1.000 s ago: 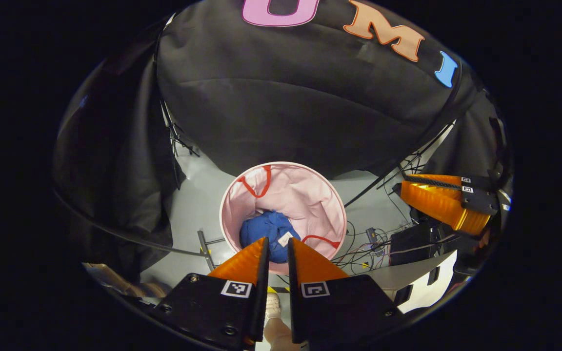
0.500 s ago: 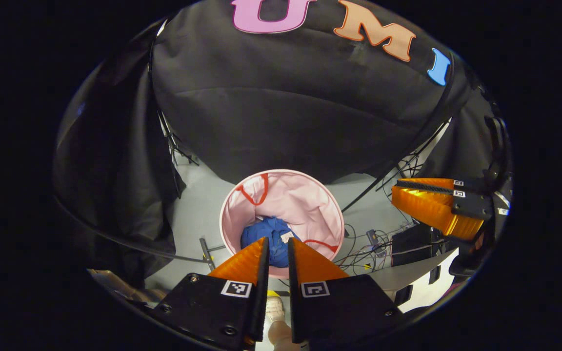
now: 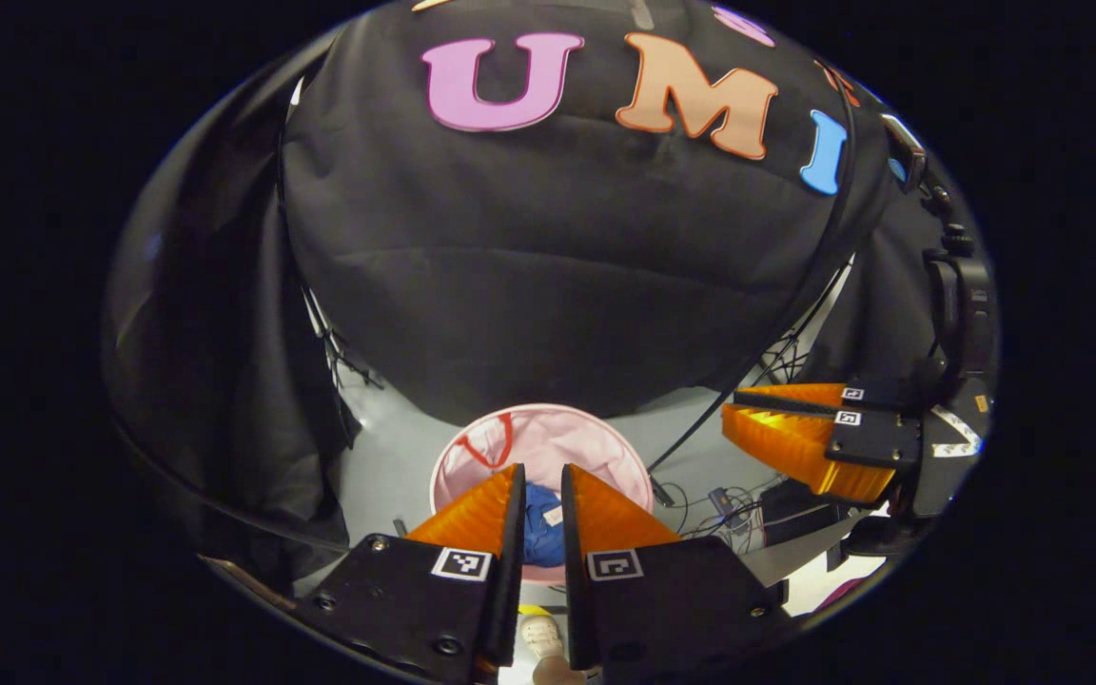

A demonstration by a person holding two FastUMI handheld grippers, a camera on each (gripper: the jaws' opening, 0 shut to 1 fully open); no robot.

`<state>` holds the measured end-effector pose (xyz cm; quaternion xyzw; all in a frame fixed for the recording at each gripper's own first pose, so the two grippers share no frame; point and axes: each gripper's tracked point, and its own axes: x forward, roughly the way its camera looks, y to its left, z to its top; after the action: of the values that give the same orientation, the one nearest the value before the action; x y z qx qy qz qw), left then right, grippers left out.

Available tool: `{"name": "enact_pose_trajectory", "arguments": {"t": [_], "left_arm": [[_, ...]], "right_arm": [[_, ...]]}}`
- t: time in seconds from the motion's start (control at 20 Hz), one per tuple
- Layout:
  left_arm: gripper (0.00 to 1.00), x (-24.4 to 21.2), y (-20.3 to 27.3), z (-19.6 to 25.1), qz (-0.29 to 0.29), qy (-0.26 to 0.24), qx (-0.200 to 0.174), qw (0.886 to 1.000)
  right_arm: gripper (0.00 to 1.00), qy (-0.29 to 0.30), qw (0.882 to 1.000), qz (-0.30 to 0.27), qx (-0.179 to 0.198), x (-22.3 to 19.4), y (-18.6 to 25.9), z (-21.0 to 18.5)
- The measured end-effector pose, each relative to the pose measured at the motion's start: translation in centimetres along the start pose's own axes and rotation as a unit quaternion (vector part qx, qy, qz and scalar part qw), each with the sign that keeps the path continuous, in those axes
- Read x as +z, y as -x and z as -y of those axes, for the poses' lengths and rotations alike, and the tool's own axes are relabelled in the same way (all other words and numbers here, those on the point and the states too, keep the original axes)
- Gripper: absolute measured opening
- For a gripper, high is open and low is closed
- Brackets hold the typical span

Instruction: Grasp the clothes on the hanger with both hands and then place them into the laundry hamper below.

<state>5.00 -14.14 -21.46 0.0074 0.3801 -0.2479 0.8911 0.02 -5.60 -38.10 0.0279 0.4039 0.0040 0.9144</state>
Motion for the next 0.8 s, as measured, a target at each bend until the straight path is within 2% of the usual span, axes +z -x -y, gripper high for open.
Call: {"name": "enact_pose_trajectory", "arguments": {"t": [0.35,0.8], "left_arm": [[0.23,7.2,3.5,2.1,0.101,-0.011,-0.013,0.995],[0.23,15.4,10.1,6.1,0.221,-0.023,-0.057,0.973]], "right_arm": [[0.12,-0.02,0.997,0.072,-0.021,6.1,2.5,1.8],[0.12,-0.022,0.98,0.192,-0.05,15.9,9.2,3.2]]}}
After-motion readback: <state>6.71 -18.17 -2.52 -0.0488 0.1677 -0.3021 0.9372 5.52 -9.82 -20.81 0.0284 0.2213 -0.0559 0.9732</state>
